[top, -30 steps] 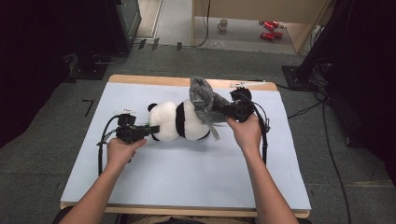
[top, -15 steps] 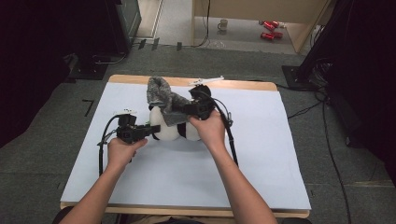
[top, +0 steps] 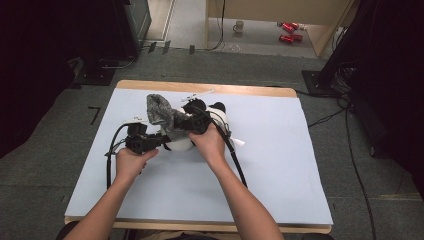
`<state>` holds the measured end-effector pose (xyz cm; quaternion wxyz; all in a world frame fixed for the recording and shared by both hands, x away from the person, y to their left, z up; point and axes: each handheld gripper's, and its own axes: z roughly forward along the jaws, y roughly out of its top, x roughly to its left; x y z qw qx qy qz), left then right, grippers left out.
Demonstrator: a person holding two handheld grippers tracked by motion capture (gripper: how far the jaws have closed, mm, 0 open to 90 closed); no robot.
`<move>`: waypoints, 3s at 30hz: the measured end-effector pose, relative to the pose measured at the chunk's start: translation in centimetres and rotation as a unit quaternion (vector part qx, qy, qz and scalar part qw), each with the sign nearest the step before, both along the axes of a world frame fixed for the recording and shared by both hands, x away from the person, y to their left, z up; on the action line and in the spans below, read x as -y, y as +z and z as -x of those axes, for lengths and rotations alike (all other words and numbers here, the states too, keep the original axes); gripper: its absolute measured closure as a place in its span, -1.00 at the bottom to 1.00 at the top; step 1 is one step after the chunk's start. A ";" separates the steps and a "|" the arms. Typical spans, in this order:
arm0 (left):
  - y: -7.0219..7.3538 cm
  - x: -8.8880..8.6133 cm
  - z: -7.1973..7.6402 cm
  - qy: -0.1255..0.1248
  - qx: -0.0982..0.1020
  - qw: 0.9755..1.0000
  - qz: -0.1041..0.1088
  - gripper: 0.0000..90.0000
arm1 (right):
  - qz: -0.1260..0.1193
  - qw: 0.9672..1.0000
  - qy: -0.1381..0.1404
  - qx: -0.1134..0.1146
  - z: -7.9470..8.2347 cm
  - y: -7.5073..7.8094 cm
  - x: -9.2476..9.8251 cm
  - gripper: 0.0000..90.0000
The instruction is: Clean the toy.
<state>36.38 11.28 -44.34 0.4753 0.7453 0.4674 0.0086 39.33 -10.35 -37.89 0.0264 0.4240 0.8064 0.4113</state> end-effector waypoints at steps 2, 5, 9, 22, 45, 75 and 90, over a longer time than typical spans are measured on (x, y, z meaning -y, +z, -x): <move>0.0 0.0 0.0 -0.001 0.002 1.000 0.000 0.51 | 0.011 1.000 -0.003 0.003 0.0 0.2 0.5 0.72; -0.2 -0.2 -0.2 0.003 -0.003 1.000 0.000 0.51 | 0.043 0.999 -0.012 0.021 0.1 0.6 2.0 0.72; -0.2 -0.2 -0.3 0.002 -0.001 1.000 0.002 0.51 | 0.040 0.998 -0.035 0.016 0.1 0.7 4.5 0.73; -0.4 -0.3 -0.4 -0.001 0.001 1.000 0.006 0.51 | 0.024 0.997 -0.076 0.012 0.6 1.4 10.1 0.74; -1.5 -1.1 -0.4 -0.060 0.076 0.995 -0.010 -0.19 | 0.042 0.994 -0.104 0.011 1.1 0.5 13.4 0.74; -2.5 0.9 -1.1 -0.021 0.079 0.996 -0.024 0.50 | -0.025 0.993 -0.119 0.004 -0.4 1.3 13.2 0.76; 0.7 0.6 0.2 -0.055 0.040 0.997 0.028 0.73 | -0.098 0.995 -0.036 0.010 1.1 4.8 7.5 0.77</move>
